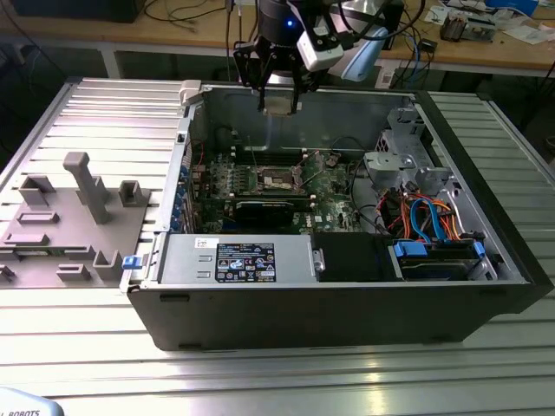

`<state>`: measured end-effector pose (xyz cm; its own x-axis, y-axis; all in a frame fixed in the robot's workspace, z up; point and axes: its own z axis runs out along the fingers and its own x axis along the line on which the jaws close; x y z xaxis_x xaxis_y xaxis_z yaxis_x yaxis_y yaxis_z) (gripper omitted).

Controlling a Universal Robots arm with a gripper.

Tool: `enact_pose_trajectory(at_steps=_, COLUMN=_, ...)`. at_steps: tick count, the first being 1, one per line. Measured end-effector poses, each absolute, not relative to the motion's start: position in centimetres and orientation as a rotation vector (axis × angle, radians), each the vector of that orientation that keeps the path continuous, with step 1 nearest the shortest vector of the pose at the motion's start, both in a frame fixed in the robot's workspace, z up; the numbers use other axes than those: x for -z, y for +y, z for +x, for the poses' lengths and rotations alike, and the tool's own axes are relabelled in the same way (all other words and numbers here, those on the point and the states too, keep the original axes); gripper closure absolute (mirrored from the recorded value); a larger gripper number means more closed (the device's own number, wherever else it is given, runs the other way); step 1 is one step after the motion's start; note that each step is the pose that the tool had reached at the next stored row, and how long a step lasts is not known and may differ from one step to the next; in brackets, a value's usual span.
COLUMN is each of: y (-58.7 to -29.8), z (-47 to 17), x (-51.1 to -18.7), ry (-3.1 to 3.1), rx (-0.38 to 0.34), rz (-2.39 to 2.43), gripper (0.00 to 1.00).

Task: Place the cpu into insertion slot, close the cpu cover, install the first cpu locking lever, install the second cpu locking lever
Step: 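Place the cpu into insertion slot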

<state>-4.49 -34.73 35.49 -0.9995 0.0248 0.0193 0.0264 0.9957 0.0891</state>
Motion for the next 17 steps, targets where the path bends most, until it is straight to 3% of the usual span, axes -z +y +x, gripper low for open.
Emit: enact_pose_trajectory(at_steps=17, y=-34.73, z=-4.49, x=-35.01, ry=-3.12, rx=0.14, rz=-0.04, gripper=0.45)
